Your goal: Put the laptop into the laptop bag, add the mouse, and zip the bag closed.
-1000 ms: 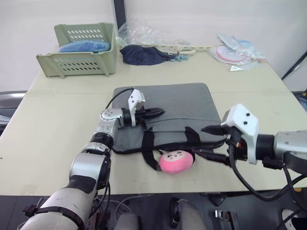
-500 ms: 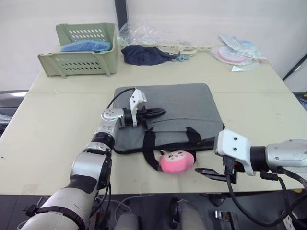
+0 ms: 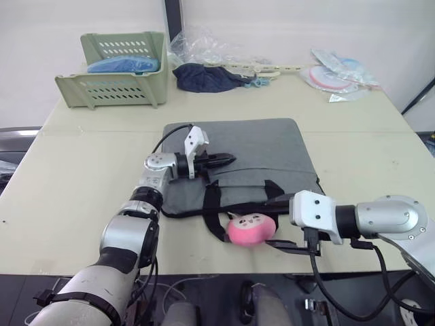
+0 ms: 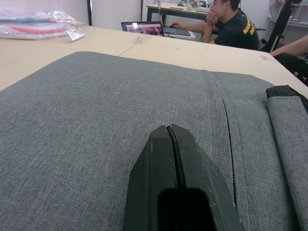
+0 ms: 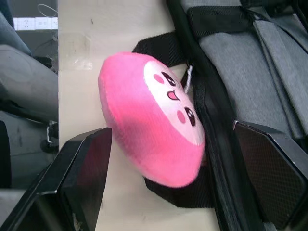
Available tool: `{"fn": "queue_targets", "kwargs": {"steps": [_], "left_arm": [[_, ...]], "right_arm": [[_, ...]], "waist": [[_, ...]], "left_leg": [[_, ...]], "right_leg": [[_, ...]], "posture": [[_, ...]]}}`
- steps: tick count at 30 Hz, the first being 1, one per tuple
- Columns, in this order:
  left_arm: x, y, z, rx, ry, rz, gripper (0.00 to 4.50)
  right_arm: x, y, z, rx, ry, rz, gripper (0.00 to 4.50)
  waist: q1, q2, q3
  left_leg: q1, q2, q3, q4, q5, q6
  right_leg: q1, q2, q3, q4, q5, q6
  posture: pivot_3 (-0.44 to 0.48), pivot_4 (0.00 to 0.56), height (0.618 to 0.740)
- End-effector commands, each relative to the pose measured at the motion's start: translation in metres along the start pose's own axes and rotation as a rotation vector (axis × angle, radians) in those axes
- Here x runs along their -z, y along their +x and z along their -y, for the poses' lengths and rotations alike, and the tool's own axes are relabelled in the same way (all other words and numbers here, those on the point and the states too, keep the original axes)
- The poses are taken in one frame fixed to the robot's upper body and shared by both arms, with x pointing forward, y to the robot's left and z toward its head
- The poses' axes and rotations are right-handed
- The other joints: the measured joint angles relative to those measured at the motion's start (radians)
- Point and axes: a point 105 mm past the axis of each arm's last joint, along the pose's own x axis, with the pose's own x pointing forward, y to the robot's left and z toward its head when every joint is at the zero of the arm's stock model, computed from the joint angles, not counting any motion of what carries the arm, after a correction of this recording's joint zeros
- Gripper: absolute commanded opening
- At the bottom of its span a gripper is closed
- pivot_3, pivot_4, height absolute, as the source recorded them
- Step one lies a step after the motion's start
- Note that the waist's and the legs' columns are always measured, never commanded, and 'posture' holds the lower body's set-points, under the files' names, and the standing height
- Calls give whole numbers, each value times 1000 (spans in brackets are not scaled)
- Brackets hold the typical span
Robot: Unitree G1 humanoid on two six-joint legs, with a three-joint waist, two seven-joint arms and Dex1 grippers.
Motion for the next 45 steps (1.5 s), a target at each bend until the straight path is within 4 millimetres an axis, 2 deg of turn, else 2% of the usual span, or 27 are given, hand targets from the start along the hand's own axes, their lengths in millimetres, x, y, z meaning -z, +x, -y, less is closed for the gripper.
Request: {"fn": "queue_targets", "kwargs": {"steps": [1,11,13,15,20,21,34,35,36,45], "left_arm": [[39,-3,12,16,-111,-117,0],[38,-4,10,6,-109,-116,0],[37,-3,10,5,-111,-113,0],[37,-3,10,5,-112,-110,0],[38,-2,11,6,-113,-110,0],[39,-2,12,7,-115,-113,0],[47,0,17,17,-128,-120,0],[47,0,17,17,-129,-120,0],[47,0,17,18,-129,-120,0],[48,1,19,26,-129,-125,0]], "right_arm": [[-1,4,-2,-21,-27,14,4418],[8,15,-6,-48,-7,31,4418],[9,16,-7,-51,-9,33,3904],[9,16,-8,-54,-7,34,3205],[10,18,-9,-52,-4,34,695],[10,18,-9,-49,0,34,441],[9,13,-9,-27,23,25,441],[9,13,-8,-27,23,25,78],[9,12,-8,-27,23,25,16],[10,3,-4,10,56,8,16]], "waist": [[1,0,0],[1,0,0],[1,0,0],[1,0,0],[1,0,0],[1,0,0],[4,0,0],[4,0,0],[4,0,0],[6,0,0]], "left_leg": [[0,0,0,0,0,0],[0,0,0,0,0,0],[0,0,0,0,0,0],[0,0,0,0,0,0],[0,0,0,0,0,0],[0,0,0,0,0,0],[0,0,0,0,0,0],[0,0,0,0,0,0],[0,0,0,0,0,0],[0,0,0,0,0,0]], "right_leg": [[0,0,0,0,0,0],[0,0,0,0,0,0],[0,0,0,0,0,0],[0,0,0,0,0,0],[0,0,0,0,0,0],[0,0,0,0,0,0],[0,0,0,0,0,0],[0,0,0,0,0,0],[0,0,0,0,0,0],[0,0,0,0,0,0]], "posture": [[0,150,740],[0,150,740],[0,150,740],[0,150,740],[0,150,740],[0,150,740],[0,150,740],[0,150,740],[0,150,740],[0,150,740]]}}
